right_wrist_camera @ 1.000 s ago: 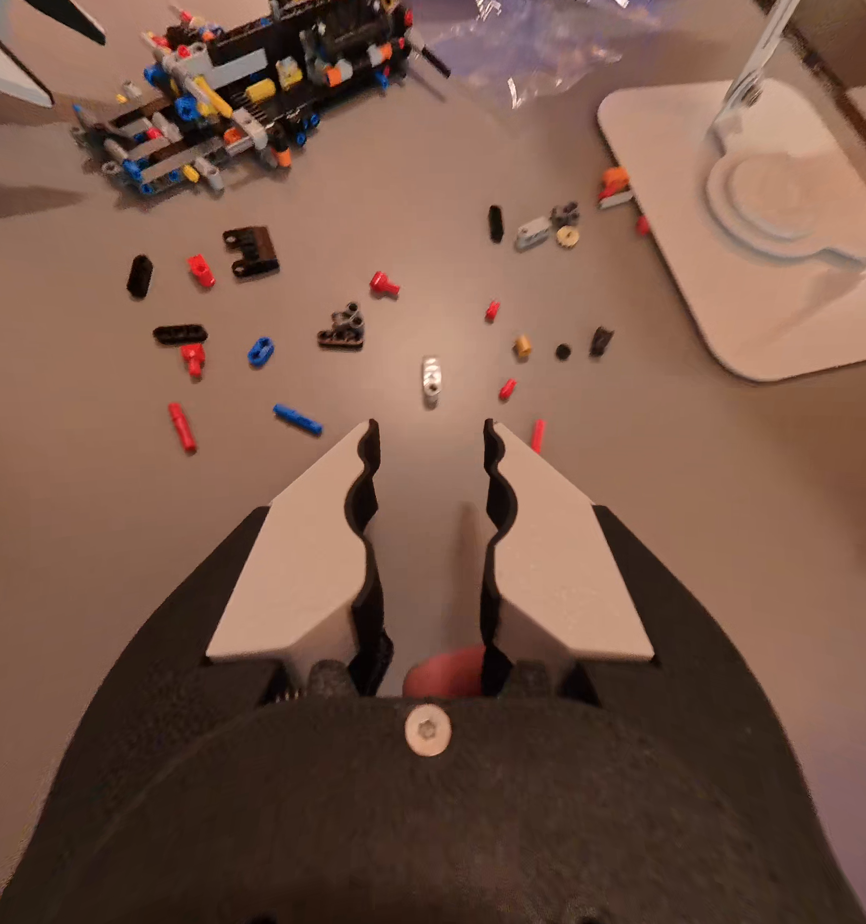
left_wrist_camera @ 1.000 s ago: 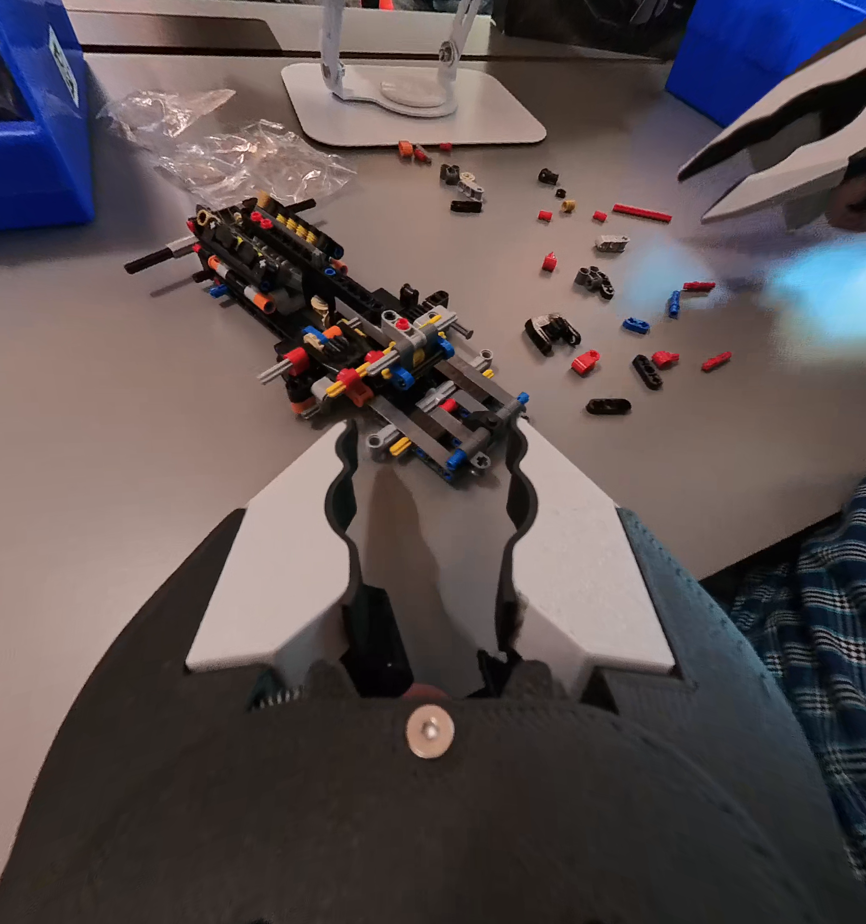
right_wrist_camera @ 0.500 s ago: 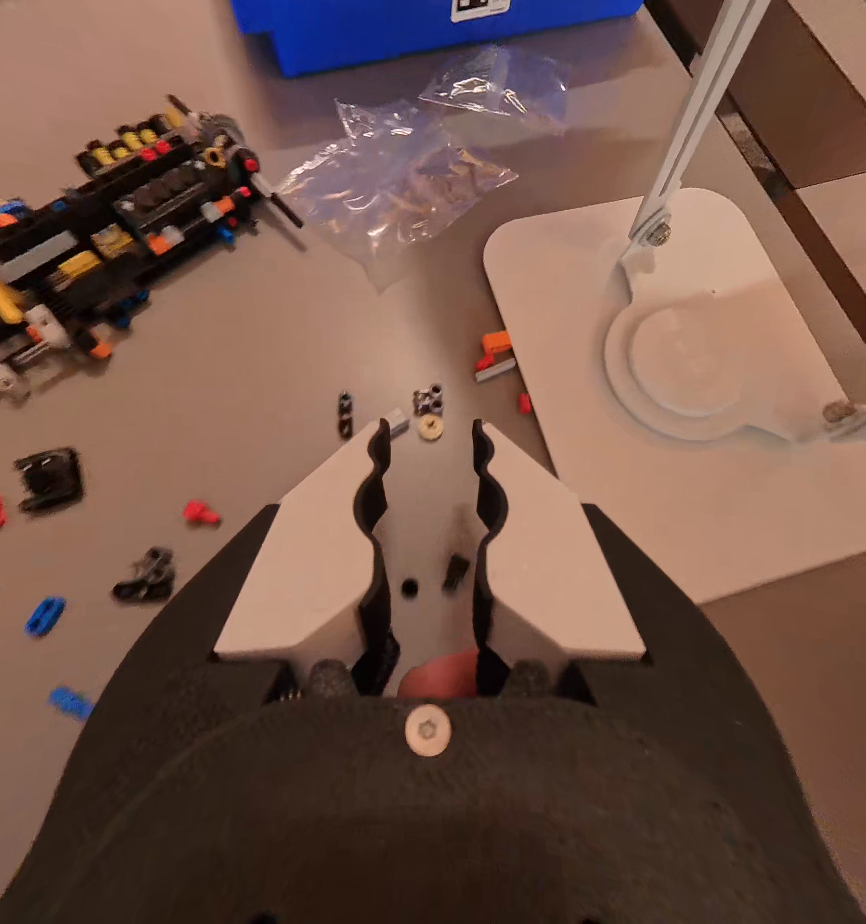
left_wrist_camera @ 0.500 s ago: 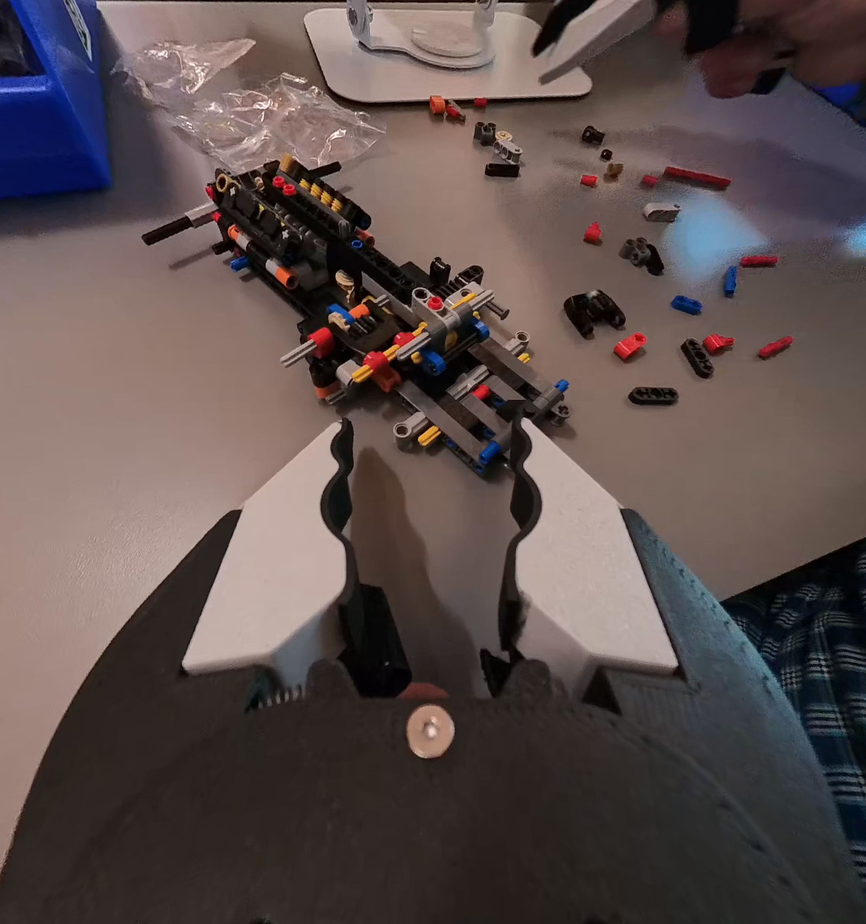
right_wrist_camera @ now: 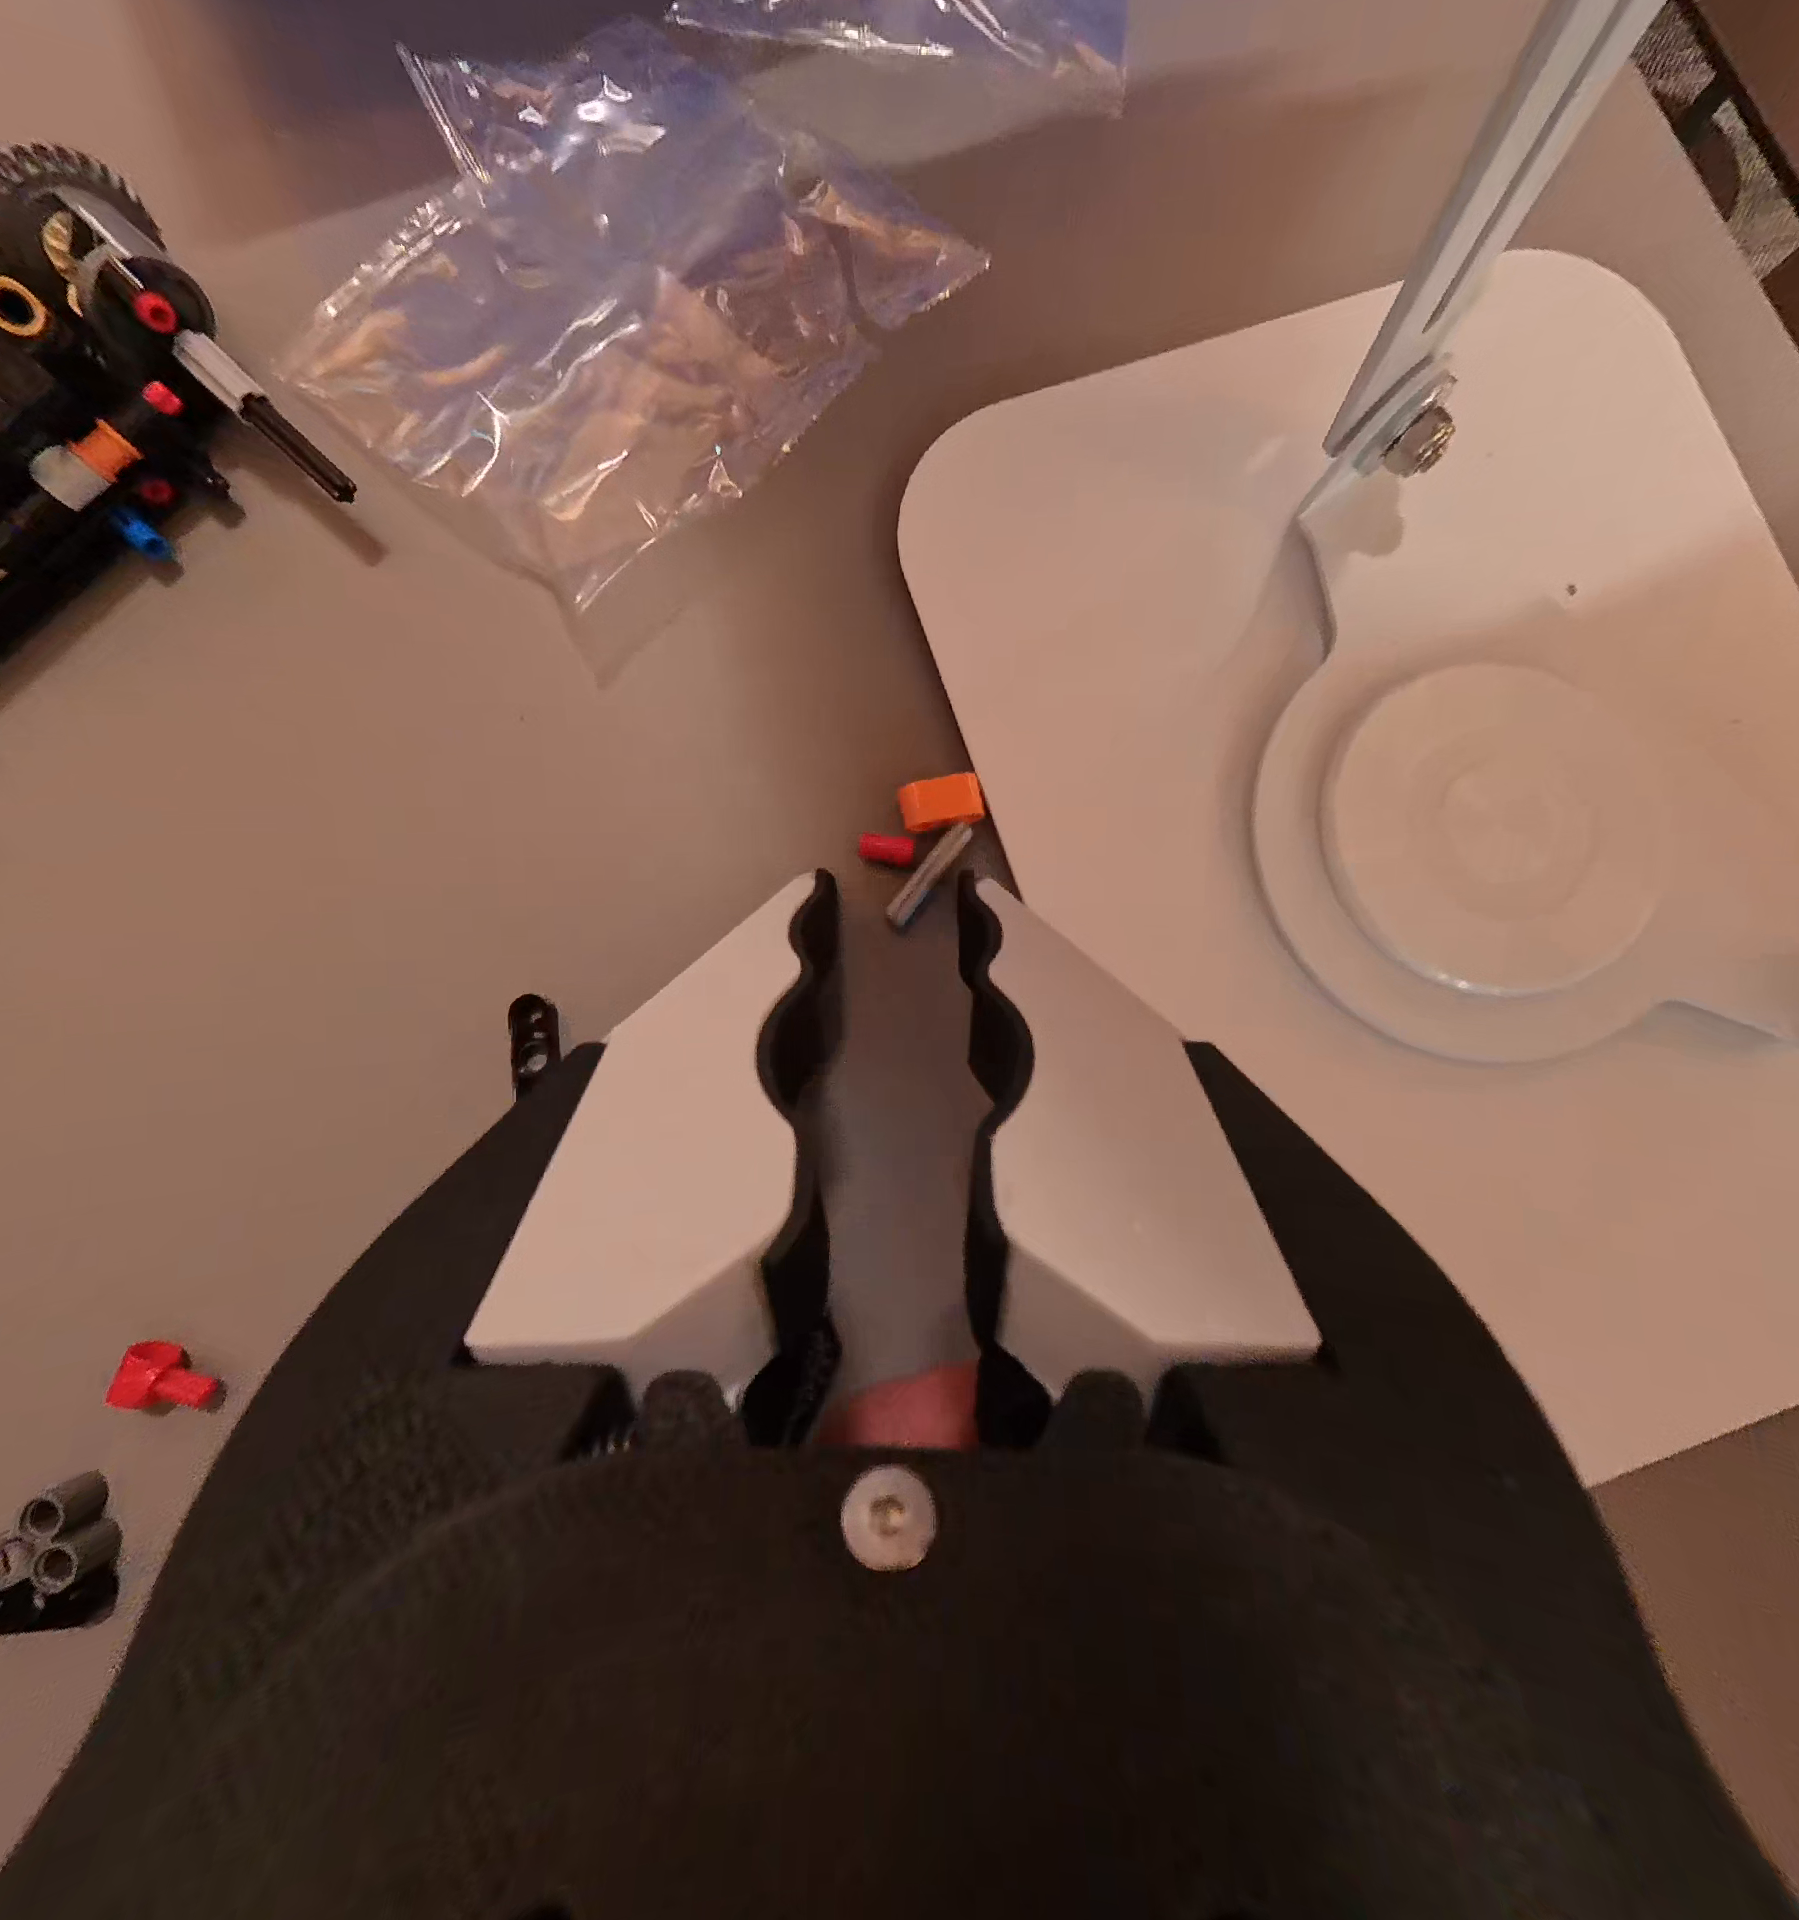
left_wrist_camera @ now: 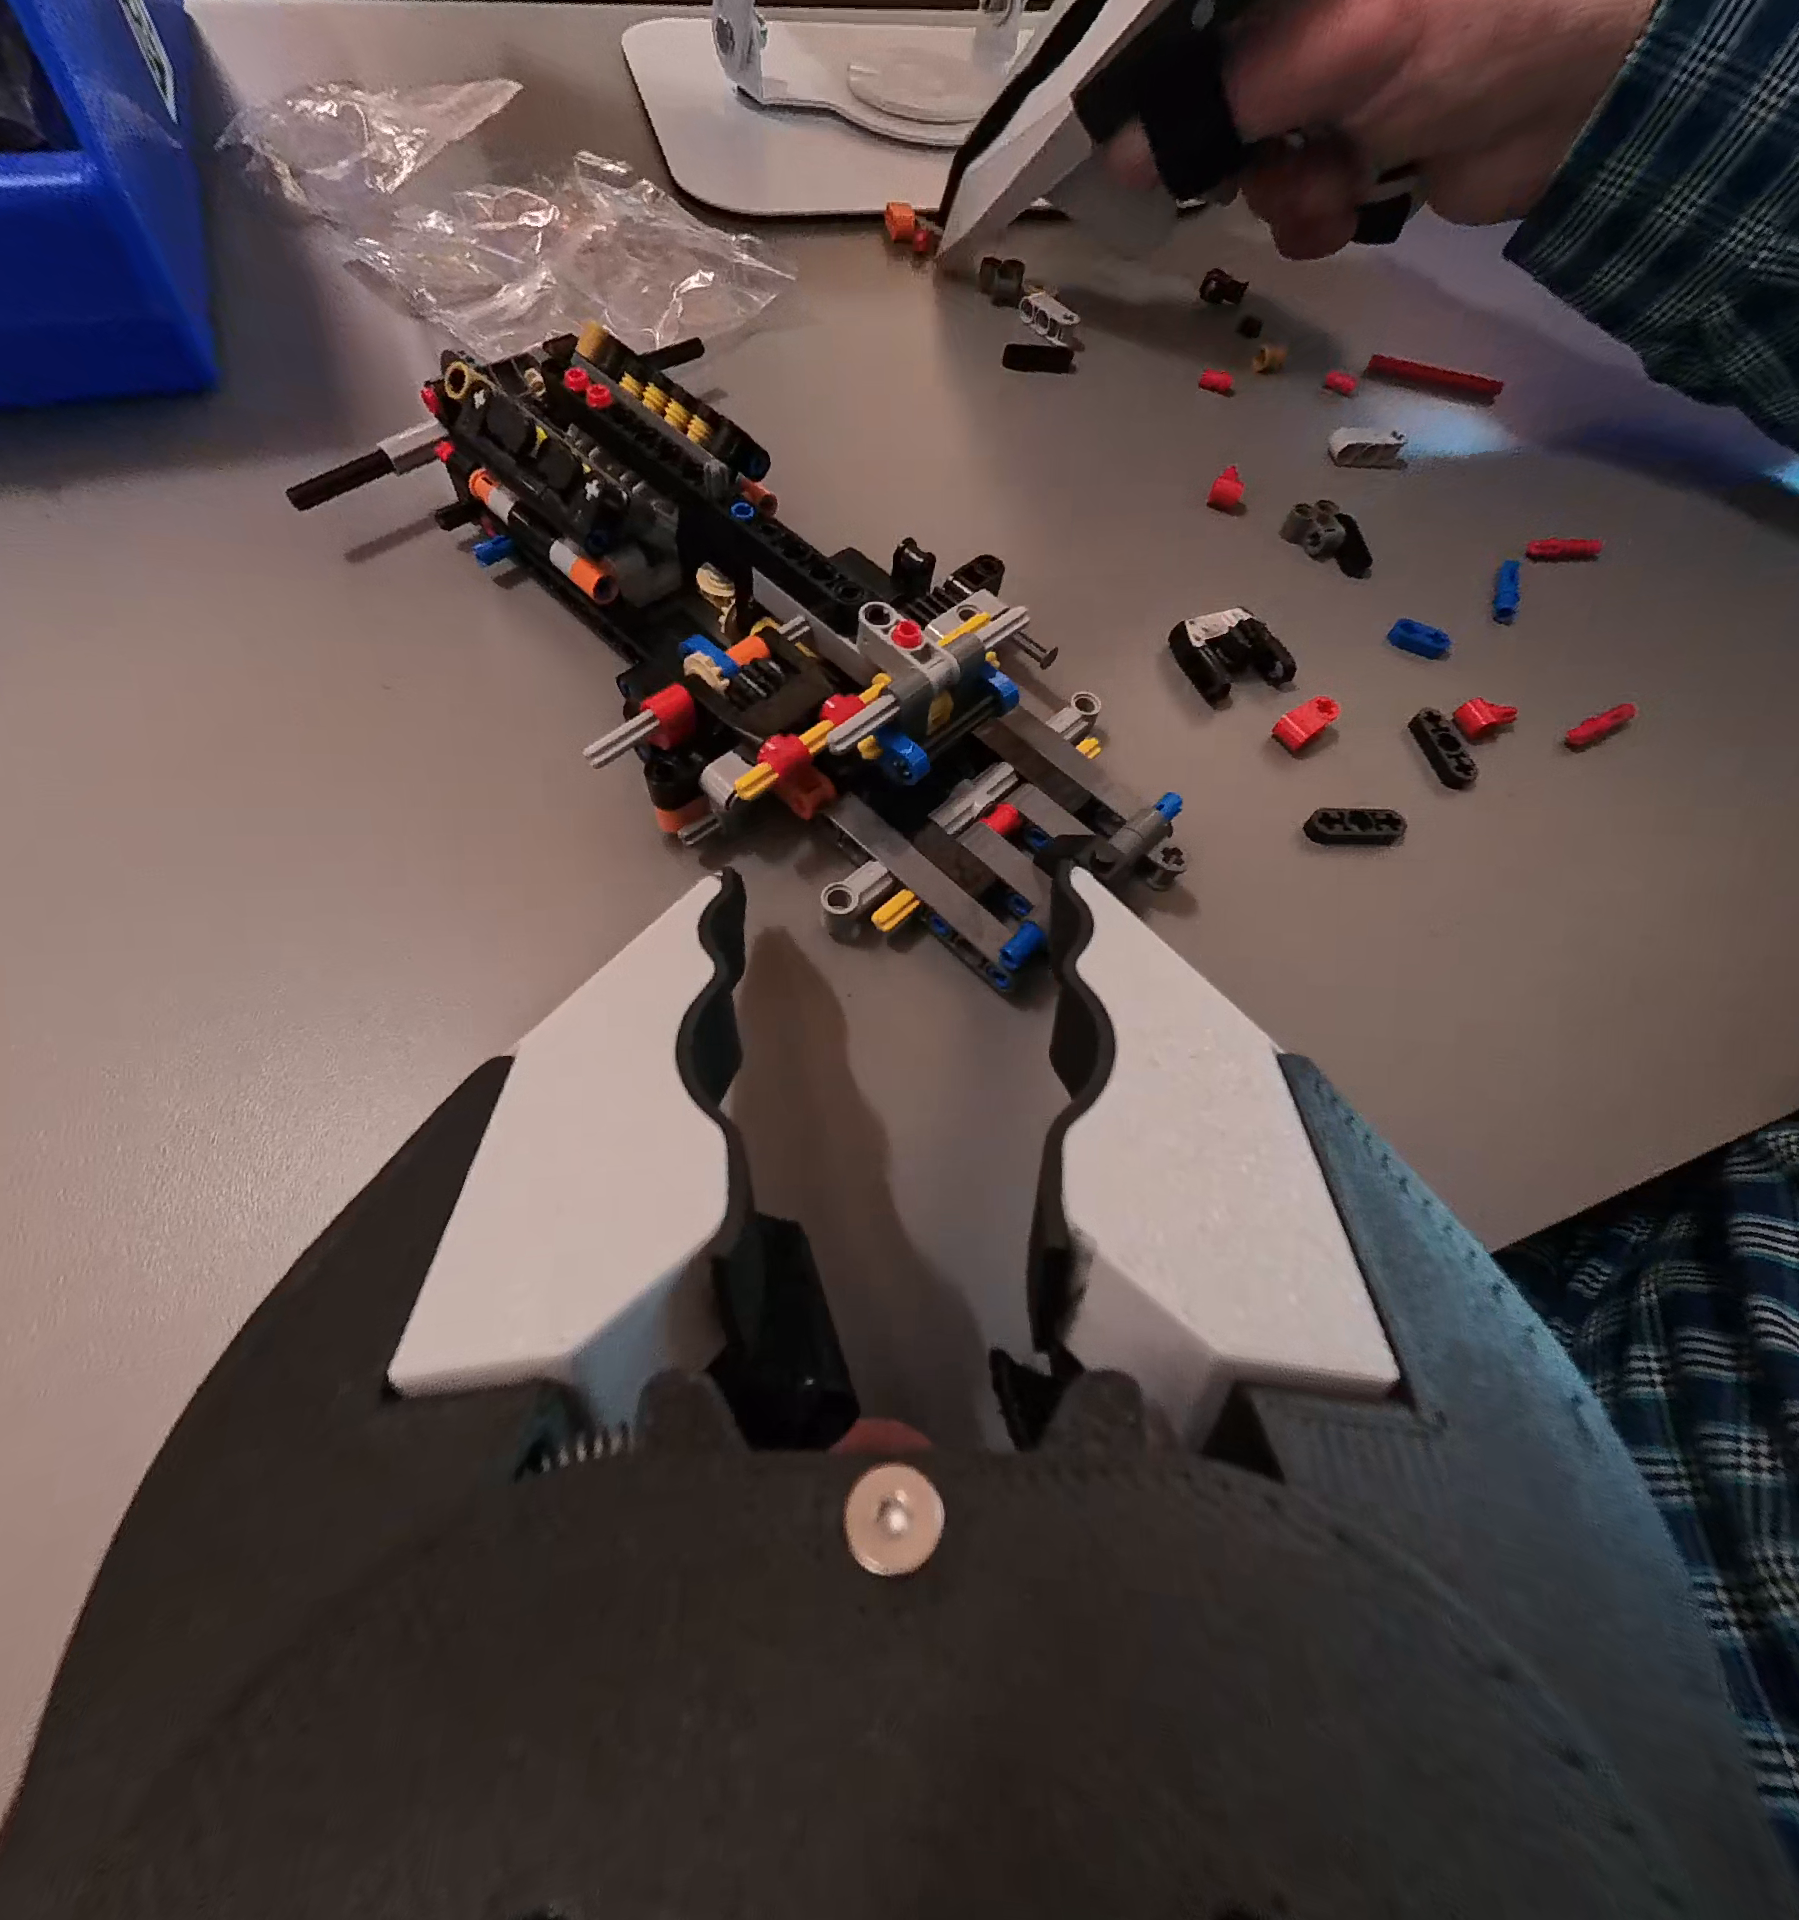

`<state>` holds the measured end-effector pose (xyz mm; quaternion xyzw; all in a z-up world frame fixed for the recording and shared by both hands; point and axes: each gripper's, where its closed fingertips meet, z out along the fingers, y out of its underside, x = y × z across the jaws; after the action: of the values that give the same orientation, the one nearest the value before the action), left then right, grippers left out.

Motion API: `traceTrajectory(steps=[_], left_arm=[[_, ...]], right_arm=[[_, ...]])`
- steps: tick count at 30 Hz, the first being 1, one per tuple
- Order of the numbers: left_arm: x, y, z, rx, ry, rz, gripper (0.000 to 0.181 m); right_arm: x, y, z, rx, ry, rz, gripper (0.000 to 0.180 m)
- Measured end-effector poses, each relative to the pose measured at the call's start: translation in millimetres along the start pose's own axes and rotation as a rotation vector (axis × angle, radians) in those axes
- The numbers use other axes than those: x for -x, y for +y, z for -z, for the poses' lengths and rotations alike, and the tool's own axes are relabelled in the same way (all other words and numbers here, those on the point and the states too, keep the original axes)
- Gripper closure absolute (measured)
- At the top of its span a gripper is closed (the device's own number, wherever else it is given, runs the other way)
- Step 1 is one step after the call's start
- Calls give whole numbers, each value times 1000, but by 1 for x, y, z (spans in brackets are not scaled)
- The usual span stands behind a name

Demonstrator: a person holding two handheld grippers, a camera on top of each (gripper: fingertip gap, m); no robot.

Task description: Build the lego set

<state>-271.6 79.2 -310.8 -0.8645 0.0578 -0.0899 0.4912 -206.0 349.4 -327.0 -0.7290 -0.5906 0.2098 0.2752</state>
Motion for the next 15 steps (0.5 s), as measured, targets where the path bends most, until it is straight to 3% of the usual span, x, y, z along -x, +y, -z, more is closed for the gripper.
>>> traceTrajectory(steps=[7,15], left_arm=[[0,0,-1,4,-1,-3,125],[0,1,-1,8,-3,-4,127]], right_arm=[[1,-1,-1,-10,4,44,178],[16,4,3,-5,-45,119,180]])
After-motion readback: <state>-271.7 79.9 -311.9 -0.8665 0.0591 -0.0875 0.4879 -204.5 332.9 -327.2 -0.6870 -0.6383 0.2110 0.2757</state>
